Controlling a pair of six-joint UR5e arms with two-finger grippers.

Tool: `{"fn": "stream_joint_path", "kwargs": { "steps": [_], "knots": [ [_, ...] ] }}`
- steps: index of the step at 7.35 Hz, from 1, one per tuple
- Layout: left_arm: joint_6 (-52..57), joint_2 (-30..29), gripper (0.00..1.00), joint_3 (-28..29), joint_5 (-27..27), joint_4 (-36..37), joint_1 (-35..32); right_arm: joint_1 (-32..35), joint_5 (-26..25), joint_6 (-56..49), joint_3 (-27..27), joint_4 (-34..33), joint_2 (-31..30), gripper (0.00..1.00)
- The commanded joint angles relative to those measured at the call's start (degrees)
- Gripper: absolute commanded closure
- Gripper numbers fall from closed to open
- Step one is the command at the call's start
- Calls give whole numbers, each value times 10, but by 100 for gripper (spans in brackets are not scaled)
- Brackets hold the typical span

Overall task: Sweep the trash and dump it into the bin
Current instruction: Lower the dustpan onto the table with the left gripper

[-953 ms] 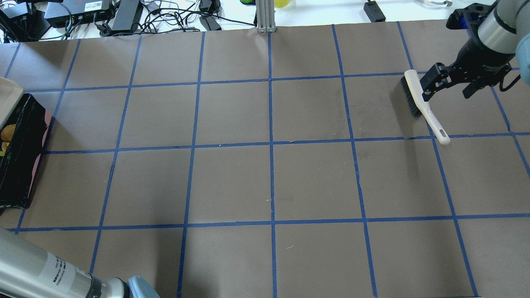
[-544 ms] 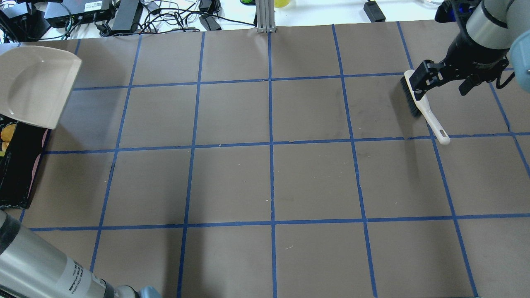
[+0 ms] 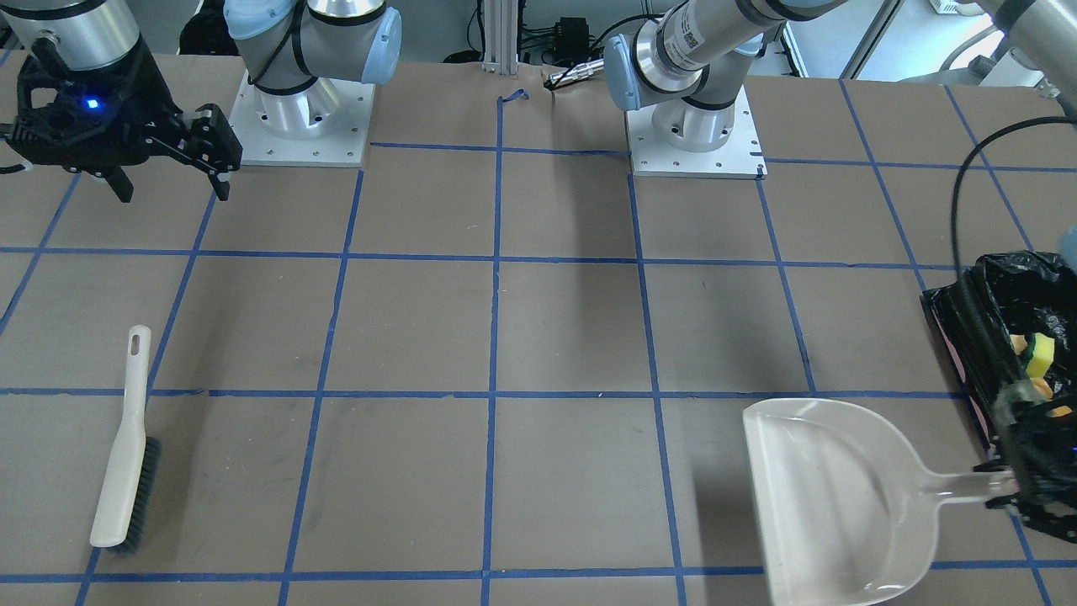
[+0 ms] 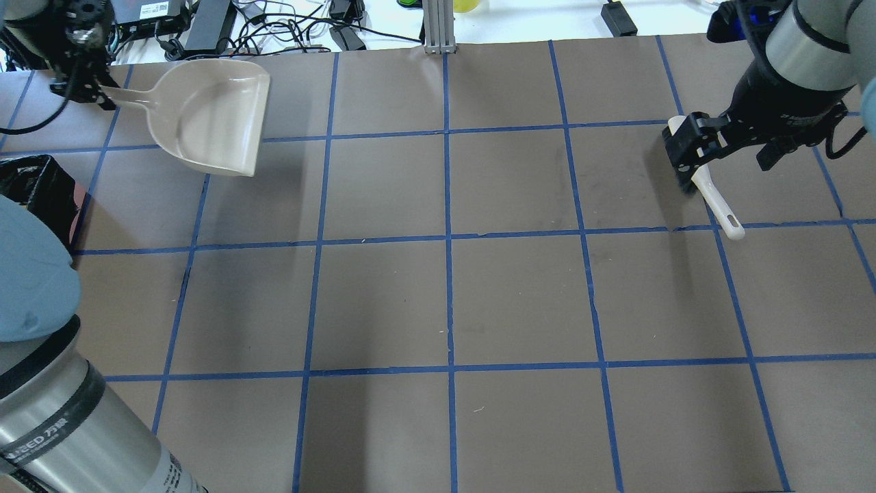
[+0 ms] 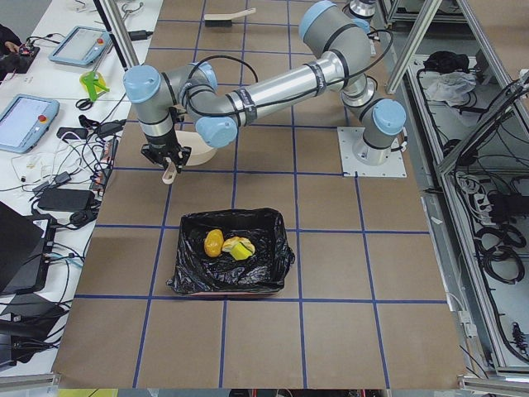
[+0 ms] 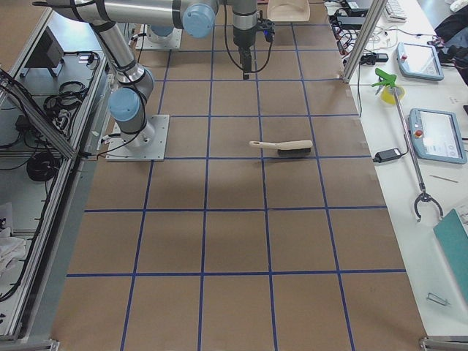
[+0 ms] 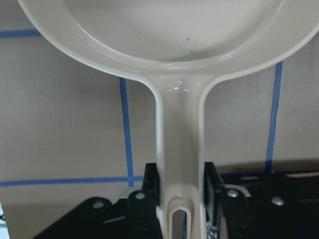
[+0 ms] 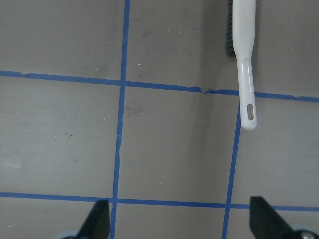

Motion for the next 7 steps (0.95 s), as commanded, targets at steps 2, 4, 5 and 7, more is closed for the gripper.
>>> {"fn": "stream_joint_path", "kwargs": {
  "steps": [2,4,5,7],
  "knots": [
    [-27,-17,100,-79,-5,80,-48,60,23,5,-2,1,-11,0],
    [-36,-20,100,-107,-5,91,-79,59,19,5,-1,-1,0,0],
    [-49,-14,100,-124,-6,118,-86,59,17,8,-1,7,-7,0],
    [-59,-12,100,-132,-4,120,-87,59,17,29,2,6,-9,0]
  ]
}}
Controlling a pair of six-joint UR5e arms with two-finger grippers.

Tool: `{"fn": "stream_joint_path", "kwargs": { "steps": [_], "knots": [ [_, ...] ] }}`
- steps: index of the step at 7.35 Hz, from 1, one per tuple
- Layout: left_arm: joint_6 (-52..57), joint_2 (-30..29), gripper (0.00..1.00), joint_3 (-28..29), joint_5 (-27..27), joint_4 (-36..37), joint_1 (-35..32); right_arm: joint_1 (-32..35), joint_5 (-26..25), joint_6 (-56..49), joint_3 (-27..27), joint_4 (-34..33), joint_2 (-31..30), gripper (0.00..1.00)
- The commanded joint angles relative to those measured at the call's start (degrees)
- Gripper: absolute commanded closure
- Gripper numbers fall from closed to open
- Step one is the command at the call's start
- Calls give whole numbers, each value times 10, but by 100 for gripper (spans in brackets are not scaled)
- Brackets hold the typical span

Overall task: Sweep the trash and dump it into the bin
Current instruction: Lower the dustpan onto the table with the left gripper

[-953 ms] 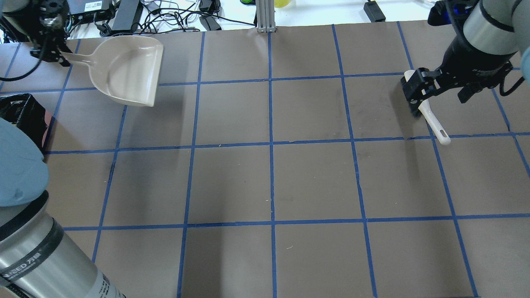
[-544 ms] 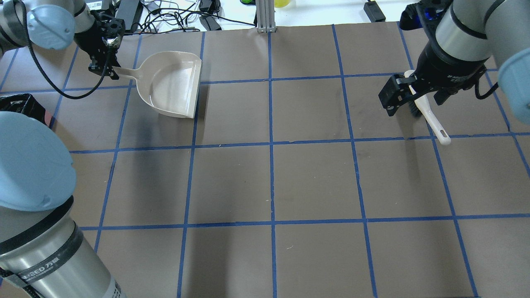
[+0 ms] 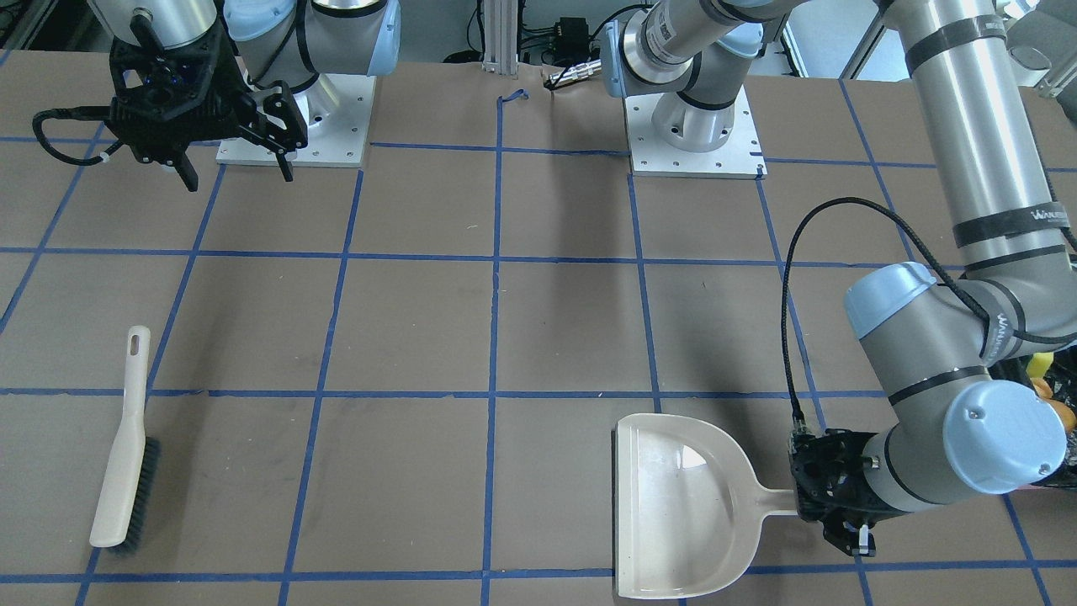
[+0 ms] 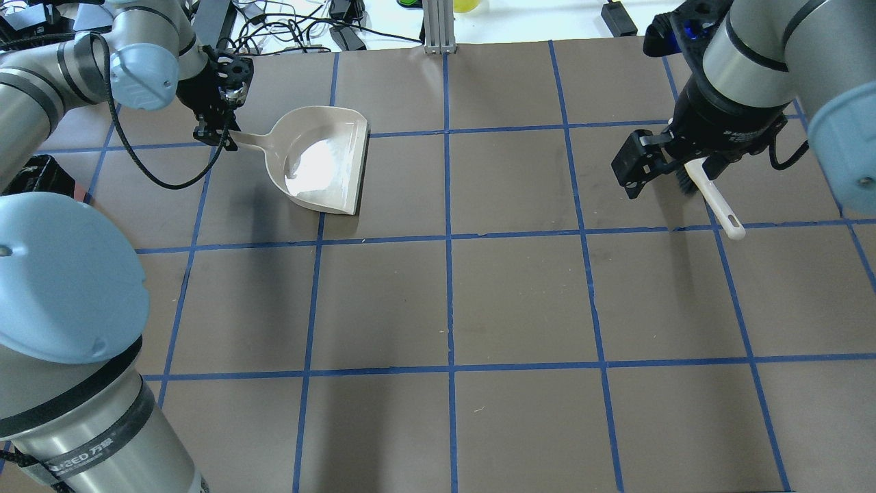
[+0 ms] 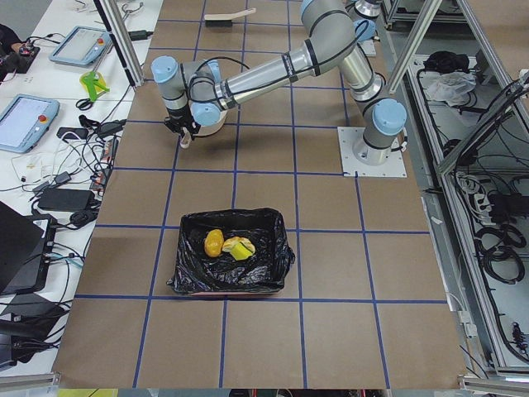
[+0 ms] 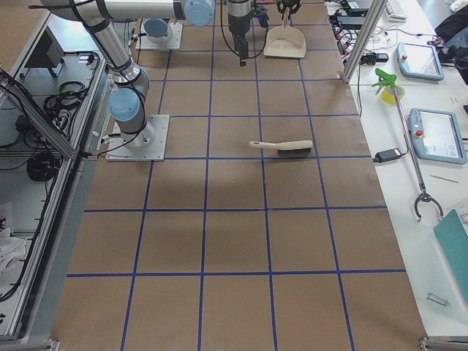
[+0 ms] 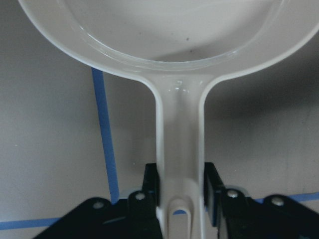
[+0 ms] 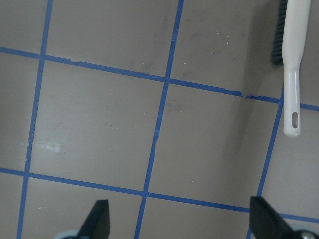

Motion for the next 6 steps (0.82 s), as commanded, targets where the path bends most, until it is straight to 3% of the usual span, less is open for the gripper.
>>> {"fn": "stream_joint_path", "kwargs": {
  "steps": [1,2,3,5,6],
  "knots": [
    [-6,-1,53,-7,0,4,0,0,0,17,2,1,-5,0],
    [-7,1,33,-7,-1,4,1,0,-1,18,2,0,-8,0],
    [-13,5,26,-4,-1,4,1,0,-1,17,2,1,-9,0],
    [-79,23,26,3,-27,-5,-5,0,-12,16,2,2,-16,0],
    [-146,41,26,5,-42,-19,-12,0,-48,9,3,-6,-17,0]
  ]
}}
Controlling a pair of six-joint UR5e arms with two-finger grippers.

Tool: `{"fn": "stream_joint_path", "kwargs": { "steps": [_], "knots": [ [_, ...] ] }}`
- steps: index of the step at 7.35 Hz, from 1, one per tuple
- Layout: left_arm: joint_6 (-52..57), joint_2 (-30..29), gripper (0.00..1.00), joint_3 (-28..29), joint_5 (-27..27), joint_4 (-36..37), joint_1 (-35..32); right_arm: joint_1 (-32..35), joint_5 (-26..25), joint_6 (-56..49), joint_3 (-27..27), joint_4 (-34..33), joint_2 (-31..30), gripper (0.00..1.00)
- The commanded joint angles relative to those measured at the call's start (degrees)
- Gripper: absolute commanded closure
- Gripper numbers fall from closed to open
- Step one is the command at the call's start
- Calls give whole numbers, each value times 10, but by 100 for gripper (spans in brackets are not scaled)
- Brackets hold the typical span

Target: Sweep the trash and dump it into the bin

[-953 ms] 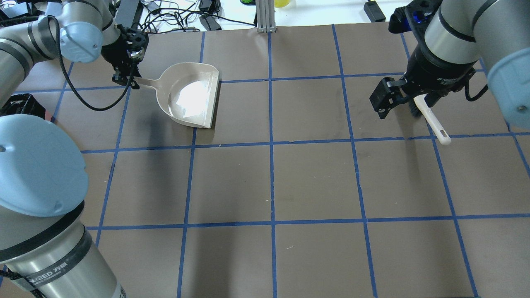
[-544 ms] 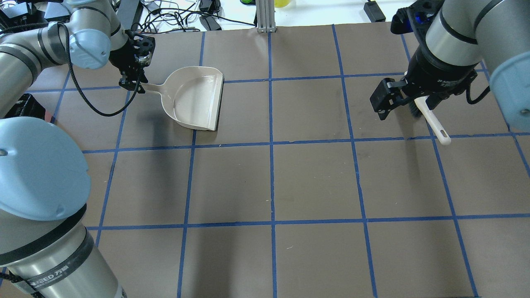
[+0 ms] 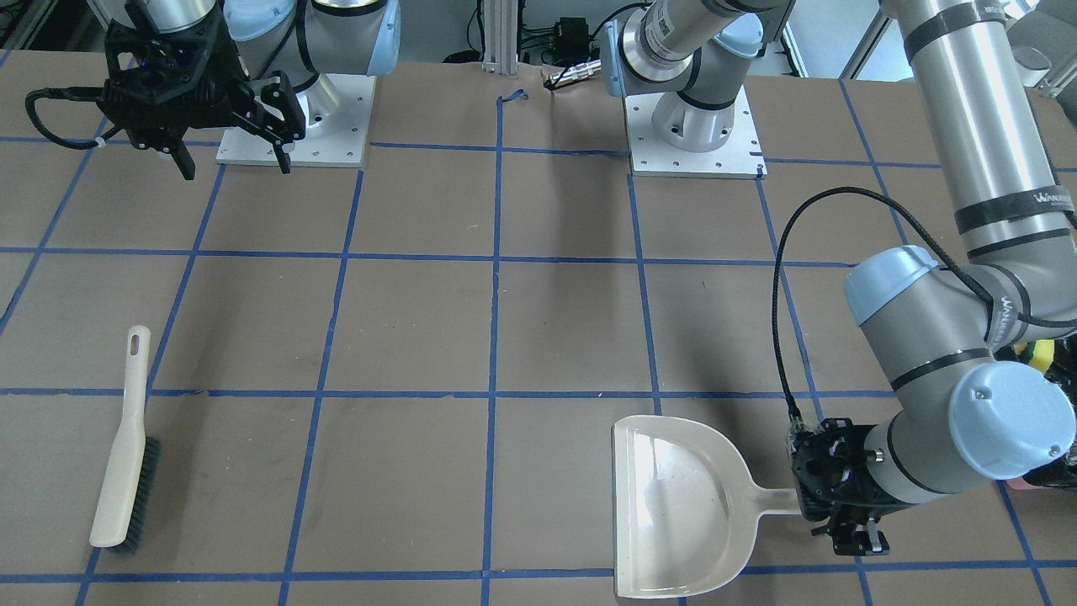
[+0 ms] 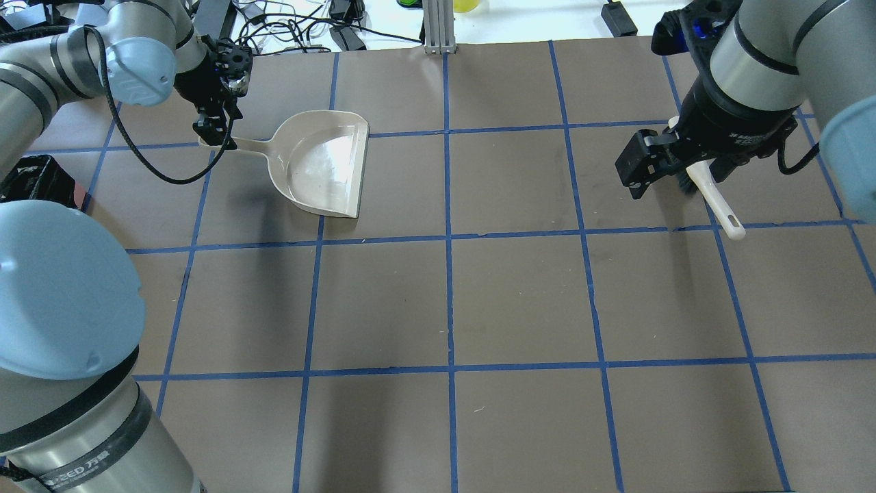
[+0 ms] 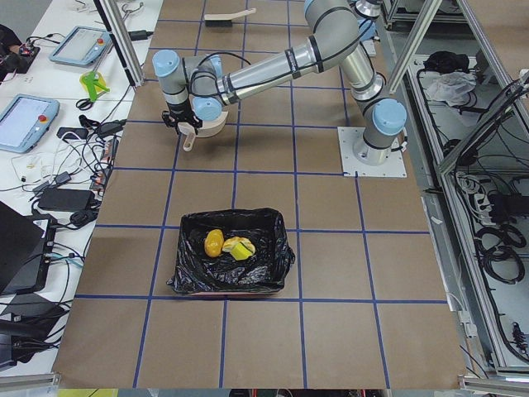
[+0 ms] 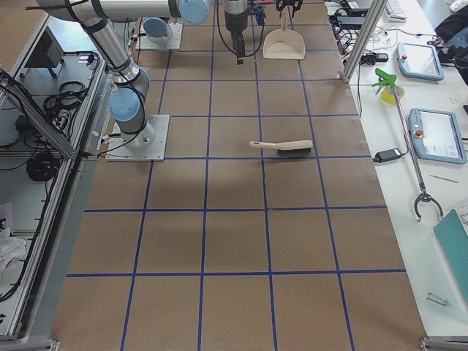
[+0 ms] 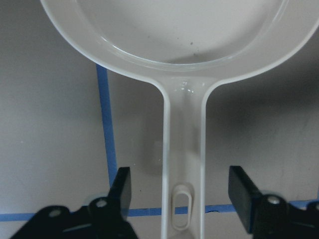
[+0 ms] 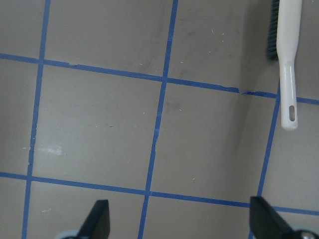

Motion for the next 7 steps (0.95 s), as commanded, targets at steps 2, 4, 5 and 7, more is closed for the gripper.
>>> {"fn": "stream_joint_path", "kwargs": {
  "steps": [2,4,5,7],
  "knots": [
    [-195,71,26,-7,-23,-76,-44,0,-28,-2,1,-8,1,0],
    [-330,138,21,-10,-23,-160,-56,0,-25,0,1,-8,14,0],
    [-395,169,19,-13,-23,-188,-56,0,-7,0,1,-14,18,0],
    [-623,226,12,-74,-21,-204,-65,0,16,0,1,-28,21,0]
  ]
}}
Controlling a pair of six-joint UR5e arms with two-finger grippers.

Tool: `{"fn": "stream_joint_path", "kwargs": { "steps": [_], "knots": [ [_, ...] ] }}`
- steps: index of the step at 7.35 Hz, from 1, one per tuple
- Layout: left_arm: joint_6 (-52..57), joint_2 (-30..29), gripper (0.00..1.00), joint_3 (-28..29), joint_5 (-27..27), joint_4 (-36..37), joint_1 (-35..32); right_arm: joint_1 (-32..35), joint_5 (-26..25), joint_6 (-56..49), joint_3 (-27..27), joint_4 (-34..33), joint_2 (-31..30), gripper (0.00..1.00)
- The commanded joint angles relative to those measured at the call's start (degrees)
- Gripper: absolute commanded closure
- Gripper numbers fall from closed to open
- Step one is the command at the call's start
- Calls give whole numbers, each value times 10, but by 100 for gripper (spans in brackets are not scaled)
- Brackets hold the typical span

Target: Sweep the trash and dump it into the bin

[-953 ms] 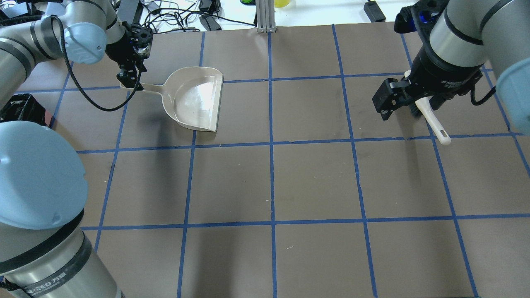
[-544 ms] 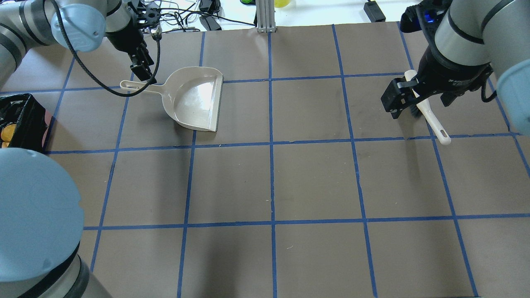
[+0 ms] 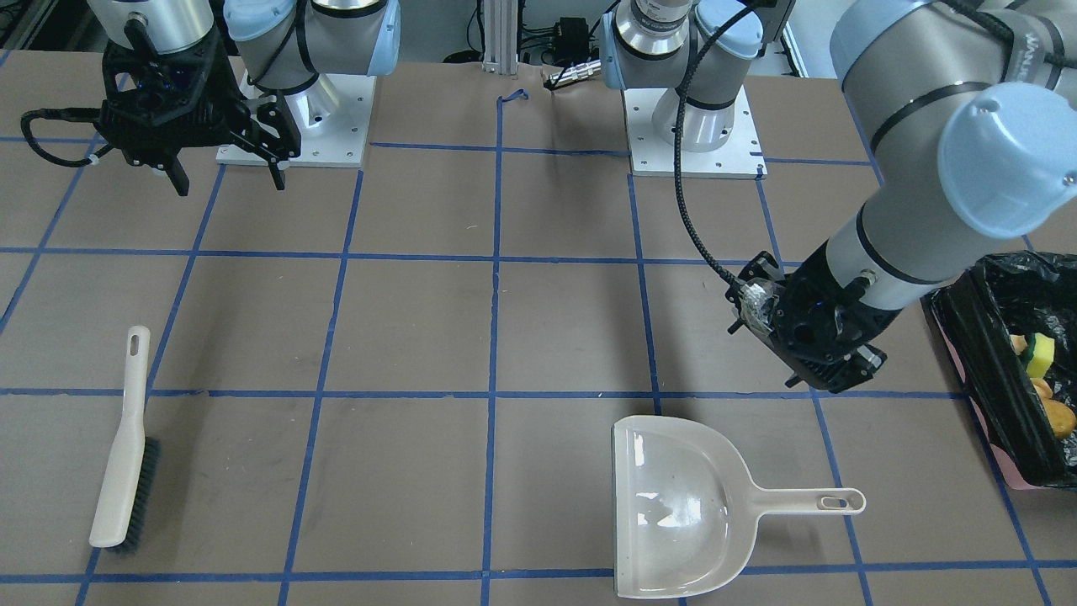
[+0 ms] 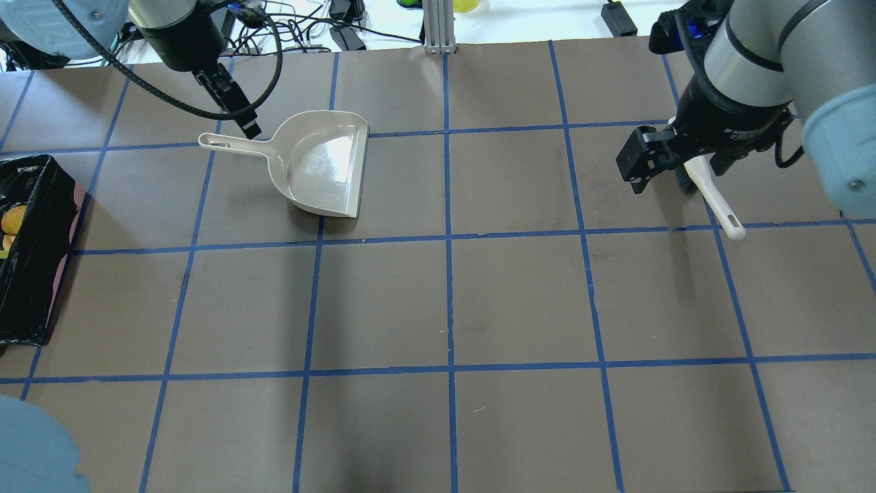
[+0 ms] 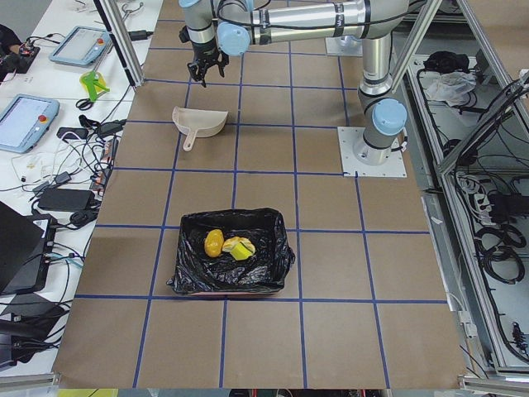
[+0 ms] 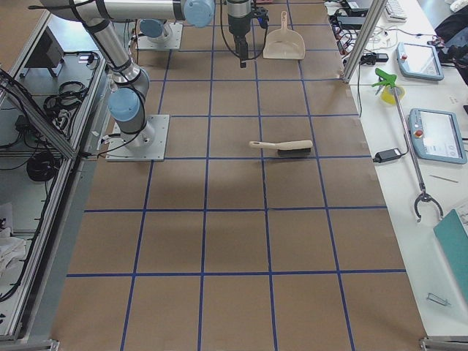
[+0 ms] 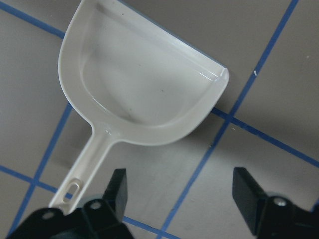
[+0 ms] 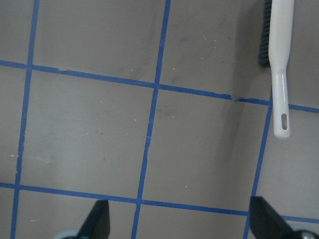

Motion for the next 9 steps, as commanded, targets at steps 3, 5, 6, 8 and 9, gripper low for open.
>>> {"fn": "stream_joint_path", "kwargs": {
  "steps": [3,5,6,8,9],
  "knots": [
    [-328,144,8,-93,8,-9,-10,0,6,3,2,3,2,0],
    [-453,181,1,-136,7,9,-11,0,7,3,2,-3,2,0],
    [-455,192,0,-141,7,21,-11,0,8,3,2,-5,2,0],
    [-457,195,0,-143,2,22,-11,0,8,3,2,-5,1,0],
    [-455,196,0,-144,2,22,-10,0,8,3,2,-5,1,0]
  ]
}}
